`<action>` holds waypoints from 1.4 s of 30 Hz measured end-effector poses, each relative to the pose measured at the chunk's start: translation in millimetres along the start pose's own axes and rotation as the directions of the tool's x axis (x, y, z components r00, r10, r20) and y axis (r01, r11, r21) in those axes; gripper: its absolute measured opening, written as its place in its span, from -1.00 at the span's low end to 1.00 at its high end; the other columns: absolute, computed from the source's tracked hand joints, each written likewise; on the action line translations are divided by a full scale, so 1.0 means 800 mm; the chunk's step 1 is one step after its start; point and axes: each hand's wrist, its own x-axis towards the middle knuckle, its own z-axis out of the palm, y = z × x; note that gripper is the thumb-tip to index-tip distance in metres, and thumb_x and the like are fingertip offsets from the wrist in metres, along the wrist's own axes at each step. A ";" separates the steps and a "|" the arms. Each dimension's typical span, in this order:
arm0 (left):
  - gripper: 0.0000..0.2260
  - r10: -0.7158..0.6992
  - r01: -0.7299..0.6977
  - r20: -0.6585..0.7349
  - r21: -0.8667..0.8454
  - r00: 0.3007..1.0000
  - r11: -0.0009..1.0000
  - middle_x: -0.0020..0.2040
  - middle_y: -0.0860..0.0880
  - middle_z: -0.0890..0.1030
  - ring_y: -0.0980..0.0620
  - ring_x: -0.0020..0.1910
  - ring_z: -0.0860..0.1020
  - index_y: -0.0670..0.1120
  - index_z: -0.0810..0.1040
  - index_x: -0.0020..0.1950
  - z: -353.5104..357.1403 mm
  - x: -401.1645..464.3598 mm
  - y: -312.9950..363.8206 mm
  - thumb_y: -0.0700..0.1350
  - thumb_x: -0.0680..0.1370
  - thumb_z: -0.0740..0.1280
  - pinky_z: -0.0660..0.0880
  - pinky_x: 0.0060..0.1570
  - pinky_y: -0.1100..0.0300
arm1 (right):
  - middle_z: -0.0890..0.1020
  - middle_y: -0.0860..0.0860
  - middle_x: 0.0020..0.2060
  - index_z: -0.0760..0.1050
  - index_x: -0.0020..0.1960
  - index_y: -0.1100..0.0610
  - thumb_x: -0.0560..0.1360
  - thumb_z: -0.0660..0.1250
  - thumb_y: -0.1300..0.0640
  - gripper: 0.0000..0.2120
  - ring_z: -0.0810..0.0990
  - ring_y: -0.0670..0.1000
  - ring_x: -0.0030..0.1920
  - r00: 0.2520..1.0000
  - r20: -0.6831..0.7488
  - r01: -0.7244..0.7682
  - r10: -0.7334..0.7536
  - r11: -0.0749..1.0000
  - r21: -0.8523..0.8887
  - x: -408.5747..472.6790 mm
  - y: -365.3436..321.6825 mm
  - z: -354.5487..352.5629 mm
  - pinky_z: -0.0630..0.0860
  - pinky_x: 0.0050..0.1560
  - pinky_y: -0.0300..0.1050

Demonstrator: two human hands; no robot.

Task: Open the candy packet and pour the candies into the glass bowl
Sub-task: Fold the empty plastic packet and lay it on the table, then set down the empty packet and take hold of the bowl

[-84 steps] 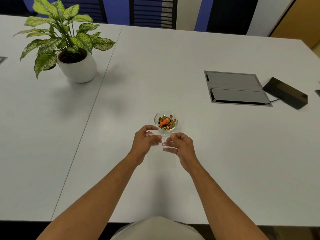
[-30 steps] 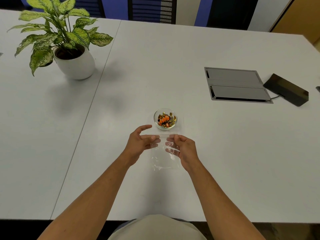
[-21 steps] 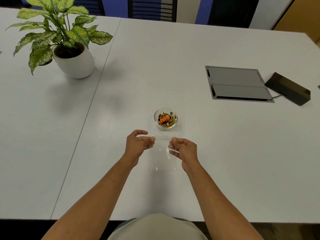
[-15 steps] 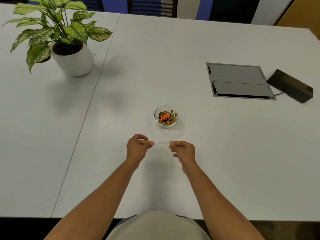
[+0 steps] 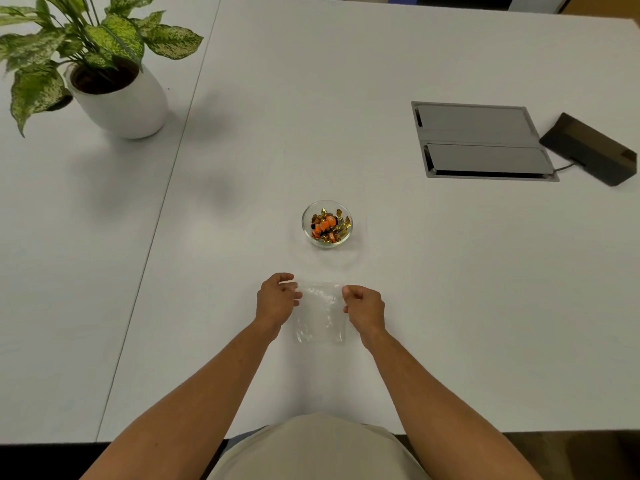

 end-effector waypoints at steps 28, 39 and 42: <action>-0.62 0.157 -0.156 -0.004 -0.170 0.988 0.973 0.37 -0.05 0.54 0.02 0.27 0.54 -0.09 0.43 0.44 0.050 0.144 0.105 -0.18 0.61 0.29 0.59 0.17 -0.05 | 0.74 -0.10 0.02 0.68 0.10 -0.14 0.64 0.24 0.14 -0.72 0.69 -0.03 0.11 0.992 0.058 0.074 -0.110 0.896 0.437 0.147 -0.128 0.038 0.70 -0.06 0.01; -0.70 0.301 -0.294 0.017 -0.170 0.954 0.941 -0.07 0.19 0.70 0.13 -0.01 0.68 0.09 0.64 0.14 0.058 0.273 0.242 -0.26 0.60 0.26 0.66 -0.07 0.13 | 0.71 -0.27 -0.28 0.65 -0.26 -0.34 0.61 0.23 0.12 -0.56 0.67 -0.02 0.01 0.985 -0.047 0.175 -0.169 0.929 0.325 0.285 -0.259 0.068 0.64 0.08 0.27; -0.74 0.317 -0.313 0.008 -0.137 0.948 0.940 -0.02 0.08 0.70 0.06 0.02 0.68 -0.03 0.64 0.20 0.062 0.315 0.275 -0.24 0.60 0.25 0.67 -0.05 0.07 | 0.68 -0.32 -0.33 0.63 -0.30 -0.36 0.61 0.22 0.09 -0.54 0.66 -0.01 -0.01 0.976 -0.068 0.219 -0.208 0.930 0.296 0.327 -0.290 0.079 0.64 0.07 0.28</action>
